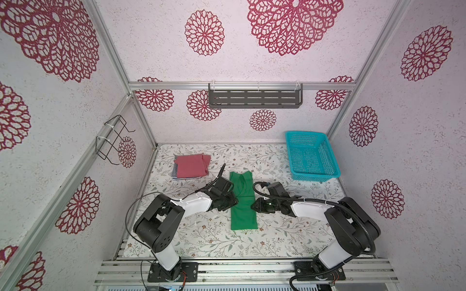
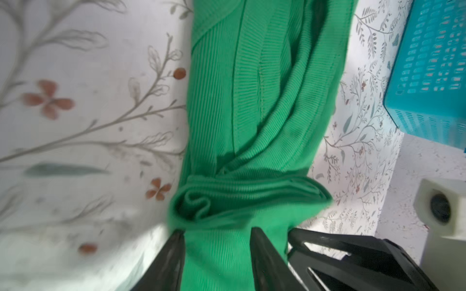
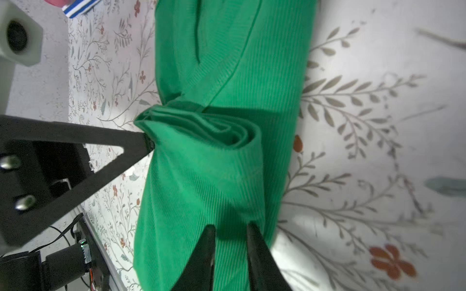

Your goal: Fold and stack the tank tops

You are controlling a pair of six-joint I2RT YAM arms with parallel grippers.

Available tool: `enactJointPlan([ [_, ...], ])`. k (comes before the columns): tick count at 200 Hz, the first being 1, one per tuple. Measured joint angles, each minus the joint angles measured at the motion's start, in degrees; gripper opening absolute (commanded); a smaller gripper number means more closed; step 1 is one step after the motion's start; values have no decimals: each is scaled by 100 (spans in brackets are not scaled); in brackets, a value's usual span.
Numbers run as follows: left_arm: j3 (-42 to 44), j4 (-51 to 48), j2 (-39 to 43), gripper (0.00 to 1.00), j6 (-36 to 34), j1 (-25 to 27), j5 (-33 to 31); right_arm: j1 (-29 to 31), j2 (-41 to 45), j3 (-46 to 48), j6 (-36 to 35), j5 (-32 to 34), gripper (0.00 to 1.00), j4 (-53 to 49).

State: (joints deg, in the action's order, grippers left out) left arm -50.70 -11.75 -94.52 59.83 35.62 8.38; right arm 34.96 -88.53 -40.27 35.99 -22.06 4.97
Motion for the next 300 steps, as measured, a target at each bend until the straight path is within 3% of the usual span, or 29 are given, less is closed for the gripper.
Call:
enactJointPlan([
  [32,-63,-286,411,47,72,280,22,249,660,-2,142,68,24,-179],
  [68,514,-13,282,46,501,772,245,728,656,675,719,42,23,289],
  [102,804,197,326,46,636,732,339,774,551,1156,1027,-7,23,490],
  [127,833,-382,835,57,470,671,210,774,870,1067,999,177,26,-4],
  [168,817,-1207,2153,68,494,664,144,774,2166,767,970,433,42,-1117],
  [220,2592,-396,3252,69,1882,1113,354,774,3027,1622,1722,205,50,-1314],
  [300,3211,1268,2658,56,3254,1856,127,833,2697,2409,2518,-227,47,-160],
])
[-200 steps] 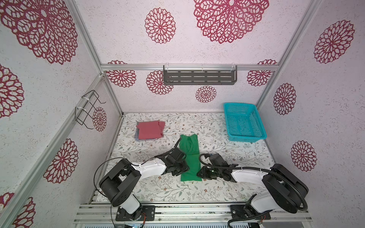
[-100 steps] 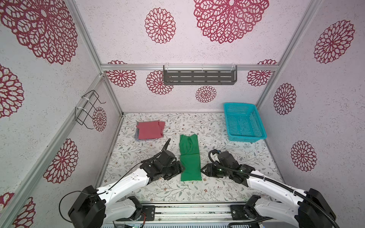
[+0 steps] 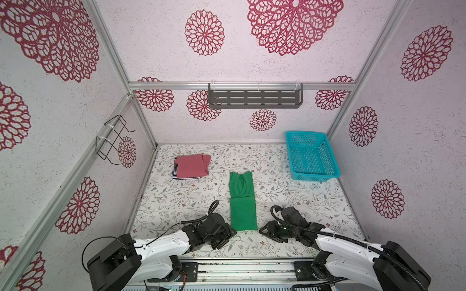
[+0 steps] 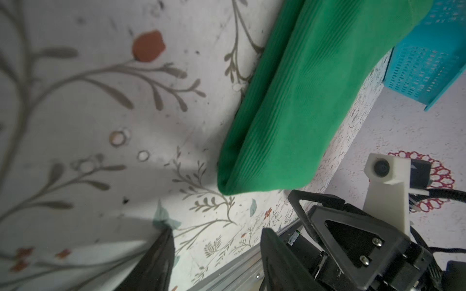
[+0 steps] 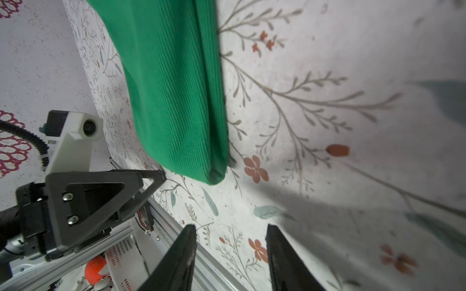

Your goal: Fold and stack the tank tops

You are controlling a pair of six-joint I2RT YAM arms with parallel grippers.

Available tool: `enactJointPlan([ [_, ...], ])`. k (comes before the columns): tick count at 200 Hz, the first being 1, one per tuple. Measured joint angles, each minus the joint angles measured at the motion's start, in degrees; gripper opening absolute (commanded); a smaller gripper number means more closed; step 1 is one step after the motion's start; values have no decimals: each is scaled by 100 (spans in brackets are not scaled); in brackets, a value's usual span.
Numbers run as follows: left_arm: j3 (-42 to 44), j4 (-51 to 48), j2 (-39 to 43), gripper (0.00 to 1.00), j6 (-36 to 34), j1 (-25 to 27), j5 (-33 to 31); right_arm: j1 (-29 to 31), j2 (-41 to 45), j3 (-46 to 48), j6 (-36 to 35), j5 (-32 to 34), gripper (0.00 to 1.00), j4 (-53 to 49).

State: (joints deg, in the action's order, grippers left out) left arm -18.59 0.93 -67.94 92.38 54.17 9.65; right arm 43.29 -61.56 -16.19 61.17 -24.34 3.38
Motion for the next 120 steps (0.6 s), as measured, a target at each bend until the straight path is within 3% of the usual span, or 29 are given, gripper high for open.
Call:
enactJointPlan([
  [120,74,540,-328,35,326,59,-315,173,-1117,72,258,-142,38,1582],
])
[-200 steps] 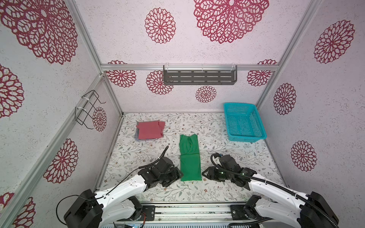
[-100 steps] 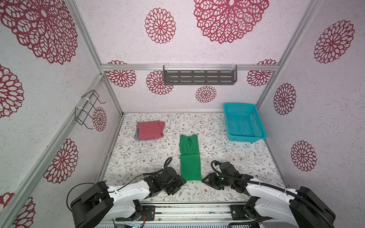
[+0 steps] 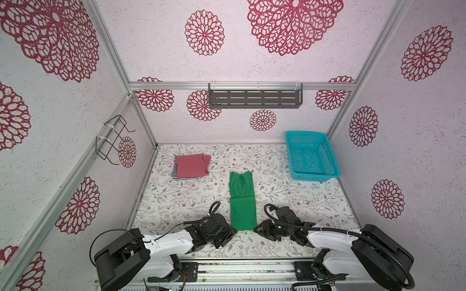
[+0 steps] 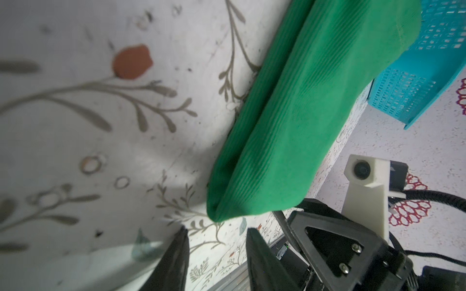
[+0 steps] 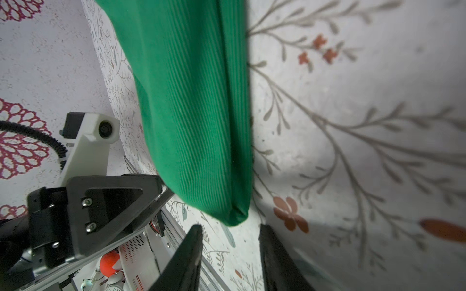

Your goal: Fold and stack the tank tops

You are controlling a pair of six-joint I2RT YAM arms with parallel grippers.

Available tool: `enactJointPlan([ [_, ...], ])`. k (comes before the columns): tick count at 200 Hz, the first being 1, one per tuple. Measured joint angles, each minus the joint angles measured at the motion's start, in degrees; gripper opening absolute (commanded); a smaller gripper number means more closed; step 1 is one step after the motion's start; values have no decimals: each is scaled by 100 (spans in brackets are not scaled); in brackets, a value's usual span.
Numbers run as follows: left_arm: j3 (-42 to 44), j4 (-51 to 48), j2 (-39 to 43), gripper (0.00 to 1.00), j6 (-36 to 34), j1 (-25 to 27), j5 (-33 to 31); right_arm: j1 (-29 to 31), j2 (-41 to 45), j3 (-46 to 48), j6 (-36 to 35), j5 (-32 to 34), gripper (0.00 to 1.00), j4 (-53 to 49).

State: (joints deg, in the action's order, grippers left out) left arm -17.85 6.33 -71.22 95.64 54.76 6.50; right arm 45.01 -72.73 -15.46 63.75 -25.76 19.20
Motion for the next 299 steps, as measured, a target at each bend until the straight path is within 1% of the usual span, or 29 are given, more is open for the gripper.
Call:
enactJointPlan([
  [26,-2,24,-76,29,-57,-39,-83,9,-131,0,28,0,35,175],
  [48,-22,157,-203,28,-109,-55,-87,11,-273,0,35,-2,33,365],
  [70,-44,315,-337,26,-146,-90,-81,15,-387,0,28,0,28,511],
  [90,-98,376,-468,19,-232,-151,-52,15,-448,0,22,13,24,568],
  [108,-125,348,-525,10,-321,-203,-28,20,-479,0,17,44,15,570],
  [121,-127,319,-535,0,-376,-221,-13,20,-501,0,-9,55,9,555],
  [143,-133,273,-529,0,-417,-245,-2,20,-505,-7,-79,81,2,498],
  [158,-205,129,-516,0,-496,-258,-4,42,-496,-37,-122,125,0,422],
  [181,-369,-186,-437,0,-634,-269,-35,114,-356,-160,-236,234,0,116],
  [209,-544,-619,-140,0,-730,-234,-166,278,116,-398,-446,472,0,-501],
  [265,-1390,-2116,986,0,-1067,-50,-837,498,1244,-761,-721,837,0,-1617],
  [299,-1749,-2736,1239,0,-1263,46,-1115,529,1469,-1239,-949,927,0,-2284],
])
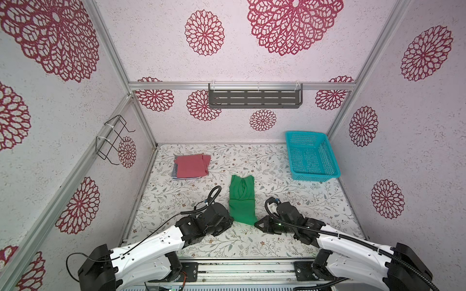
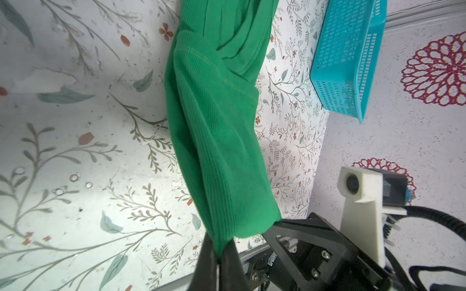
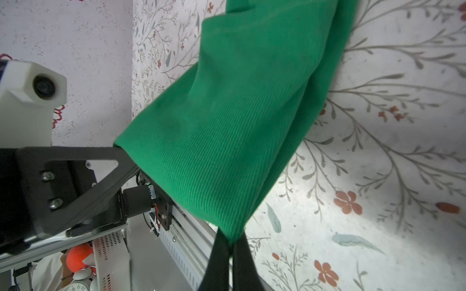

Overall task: Fold and stack the tank tops
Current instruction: 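Lift the near end with both grippers and fold it away again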

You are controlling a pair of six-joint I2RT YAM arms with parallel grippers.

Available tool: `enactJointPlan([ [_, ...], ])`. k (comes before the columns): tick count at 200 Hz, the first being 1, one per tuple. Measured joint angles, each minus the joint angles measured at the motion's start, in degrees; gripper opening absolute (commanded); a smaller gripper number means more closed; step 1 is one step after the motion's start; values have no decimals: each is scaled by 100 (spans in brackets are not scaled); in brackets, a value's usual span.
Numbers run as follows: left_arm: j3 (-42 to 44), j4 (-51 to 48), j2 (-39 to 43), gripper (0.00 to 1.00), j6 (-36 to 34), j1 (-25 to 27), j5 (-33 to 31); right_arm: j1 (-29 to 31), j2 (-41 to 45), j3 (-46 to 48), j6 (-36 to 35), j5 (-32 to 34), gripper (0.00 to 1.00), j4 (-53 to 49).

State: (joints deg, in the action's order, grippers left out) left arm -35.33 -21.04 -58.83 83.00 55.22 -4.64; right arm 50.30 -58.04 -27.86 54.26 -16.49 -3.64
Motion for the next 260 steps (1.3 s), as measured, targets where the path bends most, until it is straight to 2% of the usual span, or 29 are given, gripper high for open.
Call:
enactJointPlan([
  [57,-557,-509,44,0,-632,-90,-492,-13,-345,-1117,-861,348,0,-866],
  [100,-1130,-452,-234,0,-1534,-903,-411,-223,-1130,-1969,-1563,476,0,-1029],
  [135,-1532,-334,-719,0,-2186,-1515,-15,-579,-1609,-2192,-1829,391,0,-734],
  [182,-1939,-9,-1613,0,-2723,-2227,713,-1051,-2251,-2592,-2039,157,0,-636],
  [260,-2623,643,-2942,0,-3045,-2826,1670,-1510,-2601,-3250,-2168,-31,0,-1082],
])
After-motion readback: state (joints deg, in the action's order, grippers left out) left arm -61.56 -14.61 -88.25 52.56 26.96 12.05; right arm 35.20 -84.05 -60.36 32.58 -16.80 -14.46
